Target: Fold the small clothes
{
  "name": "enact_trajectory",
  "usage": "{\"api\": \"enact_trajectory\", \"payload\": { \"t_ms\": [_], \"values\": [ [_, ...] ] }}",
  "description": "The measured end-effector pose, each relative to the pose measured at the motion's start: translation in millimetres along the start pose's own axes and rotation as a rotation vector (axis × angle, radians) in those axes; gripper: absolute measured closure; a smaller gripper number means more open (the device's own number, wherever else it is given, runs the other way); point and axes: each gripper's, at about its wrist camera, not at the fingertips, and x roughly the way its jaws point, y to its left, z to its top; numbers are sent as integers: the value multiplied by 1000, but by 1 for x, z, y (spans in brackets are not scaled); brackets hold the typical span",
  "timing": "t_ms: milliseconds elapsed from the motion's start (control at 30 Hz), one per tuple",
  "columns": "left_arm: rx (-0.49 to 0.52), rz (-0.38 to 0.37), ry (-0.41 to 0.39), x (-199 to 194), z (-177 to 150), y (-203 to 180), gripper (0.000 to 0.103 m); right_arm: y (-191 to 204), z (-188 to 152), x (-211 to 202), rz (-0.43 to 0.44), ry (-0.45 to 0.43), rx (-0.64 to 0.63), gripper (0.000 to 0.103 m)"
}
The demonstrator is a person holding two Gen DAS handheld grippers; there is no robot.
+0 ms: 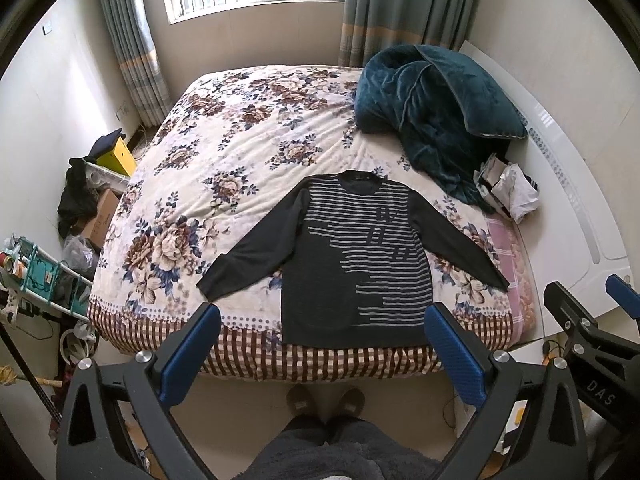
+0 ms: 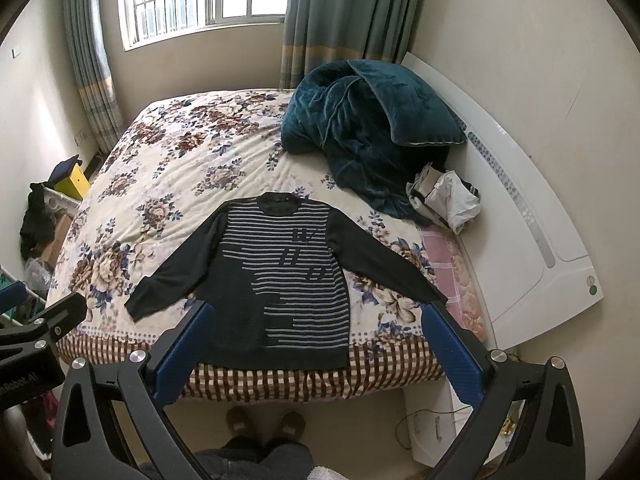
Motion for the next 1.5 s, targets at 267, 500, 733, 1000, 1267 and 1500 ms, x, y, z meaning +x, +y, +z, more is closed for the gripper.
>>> {"api": "enact_trajectory", "payload": {
  "t_ms": [267,500,733,1000,1267,1500],
  "values": [
    [-2,-11,11,-3,3,1,0,0,1,-2,-1,-5,-3,0],
    [-1,-10,5,-3,4,2,0,1,0,-3,-1,-7,-3,0],
    [0,-9,0,-3,5,4,0,2,0,-3,-2,-11,-3,0],
    [-3,-14,-2,-1,7,5,0,3,2,-6,-2,-12,-4,0],
    [-3,-16,-7,0,8,5,0,3,9,-9,1,-18,2,0],
    [-4,-16,-1,1,9,6,0,6,12,-5,2,-16,0,0]
  ]
}}
